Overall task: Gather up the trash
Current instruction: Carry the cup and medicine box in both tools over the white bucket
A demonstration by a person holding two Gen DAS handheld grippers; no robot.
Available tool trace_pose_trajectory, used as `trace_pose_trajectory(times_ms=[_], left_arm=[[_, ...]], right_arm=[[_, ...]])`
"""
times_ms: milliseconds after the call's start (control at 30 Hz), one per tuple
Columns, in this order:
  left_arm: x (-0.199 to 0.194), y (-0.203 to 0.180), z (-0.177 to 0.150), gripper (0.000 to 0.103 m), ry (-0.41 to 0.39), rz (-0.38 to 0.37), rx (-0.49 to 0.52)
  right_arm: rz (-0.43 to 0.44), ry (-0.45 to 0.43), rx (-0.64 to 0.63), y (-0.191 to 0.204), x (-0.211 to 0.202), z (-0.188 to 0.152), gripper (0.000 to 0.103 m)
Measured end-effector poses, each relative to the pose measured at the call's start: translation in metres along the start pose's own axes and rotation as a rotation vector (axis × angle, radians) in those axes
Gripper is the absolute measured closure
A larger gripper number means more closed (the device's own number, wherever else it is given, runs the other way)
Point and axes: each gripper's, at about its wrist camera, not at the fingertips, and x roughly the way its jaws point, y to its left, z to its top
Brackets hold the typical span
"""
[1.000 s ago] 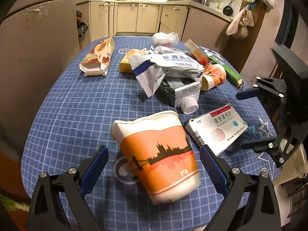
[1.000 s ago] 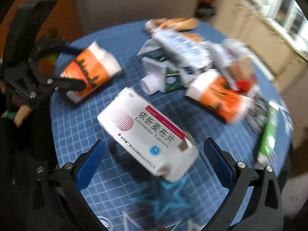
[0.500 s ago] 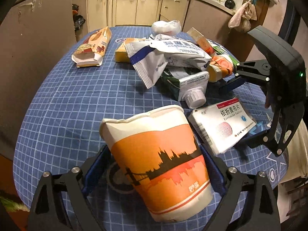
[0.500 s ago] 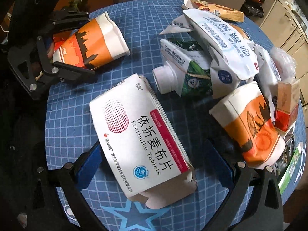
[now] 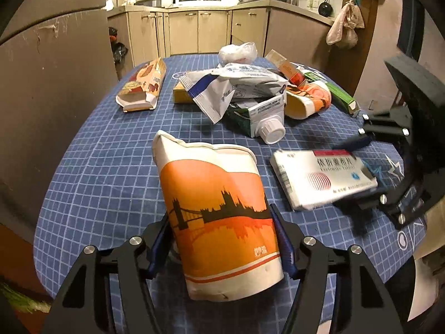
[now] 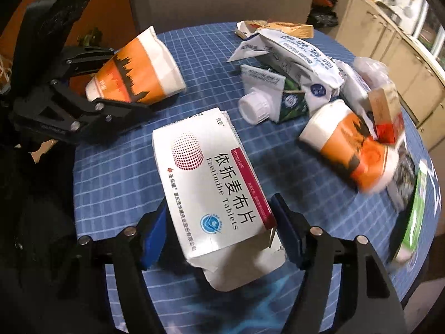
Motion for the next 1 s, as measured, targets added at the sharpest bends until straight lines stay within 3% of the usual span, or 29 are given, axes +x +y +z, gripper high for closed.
trace_pose_trajectory(times_ms=[133,367,533,600,1000], left_arm=[[-0.014,-0.003,-0.004,0.038,-0.021,-0.014,0.011],[-0.041,-0.025,-0.007,0.038,-0.081,-0.033,0.076],[-0.050,-0.047,-0.004,0.038,-0.106,-0.068,0.125],[-0.052,-0.061,-0.001,0.038,-0.113,-0.089,0.152],[-0.057,-0.176,0.021,0.038,-0.167,-0.294,0.335]], right_arm=[[-0.052,-0.066,0.152,-0.005,-0.018,-0.039,0.038],[-0.158,-0.188,0.591,0.009,-0.053,-0.085,0.038],[-0.226,-0.281,0.796,0.021,-0.088,-0.132,0.039],[-0.251,-0.310,0.850,0.035,-0.109,-0.159,0.039],[-0.457,-0.460,1.038,0.060,-0.180,-0.230,0.039]])
